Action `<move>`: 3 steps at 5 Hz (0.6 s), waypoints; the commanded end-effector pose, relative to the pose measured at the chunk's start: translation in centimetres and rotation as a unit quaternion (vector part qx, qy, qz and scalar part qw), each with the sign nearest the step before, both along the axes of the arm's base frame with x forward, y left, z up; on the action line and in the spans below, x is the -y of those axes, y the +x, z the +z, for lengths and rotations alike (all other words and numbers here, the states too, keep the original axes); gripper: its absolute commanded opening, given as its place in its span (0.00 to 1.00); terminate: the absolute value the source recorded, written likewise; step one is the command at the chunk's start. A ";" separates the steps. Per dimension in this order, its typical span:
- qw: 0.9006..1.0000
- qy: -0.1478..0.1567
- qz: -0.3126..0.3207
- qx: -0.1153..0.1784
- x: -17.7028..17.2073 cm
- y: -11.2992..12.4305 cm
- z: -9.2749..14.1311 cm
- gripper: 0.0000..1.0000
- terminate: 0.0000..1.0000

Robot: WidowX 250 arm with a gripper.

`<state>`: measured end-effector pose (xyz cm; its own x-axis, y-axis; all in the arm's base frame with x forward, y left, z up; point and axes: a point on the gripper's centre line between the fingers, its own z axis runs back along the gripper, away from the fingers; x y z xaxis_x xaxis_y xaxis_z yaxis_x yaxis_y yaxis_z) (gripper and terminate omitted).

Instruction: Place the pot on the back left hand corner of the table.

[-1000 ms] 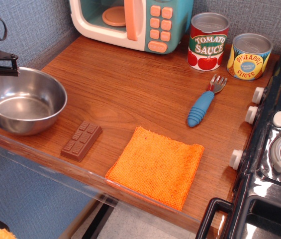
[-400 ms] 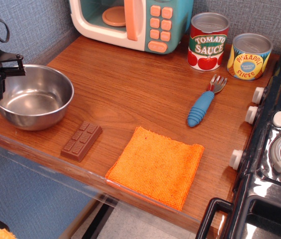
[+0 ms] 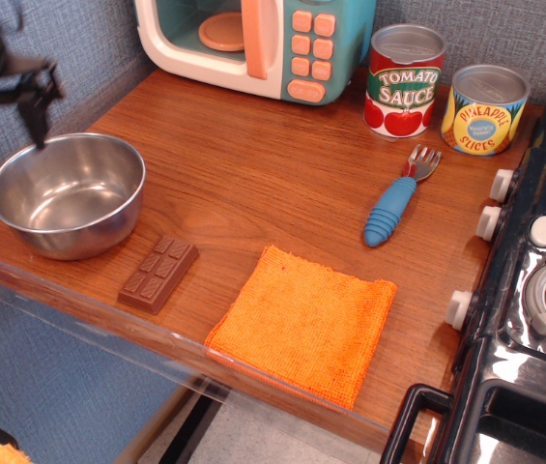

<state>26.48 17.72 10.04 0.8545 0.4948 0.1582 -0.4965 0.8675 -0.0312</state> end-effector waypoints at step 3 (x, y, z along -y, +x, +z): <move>0.966 0.032 -0.257 0.027 6.9 1.8 3.6 1.00 0.00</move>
<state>29.88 10.48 12.03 0.9822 -0.0010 0.1876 0.0010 1.0000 0.0003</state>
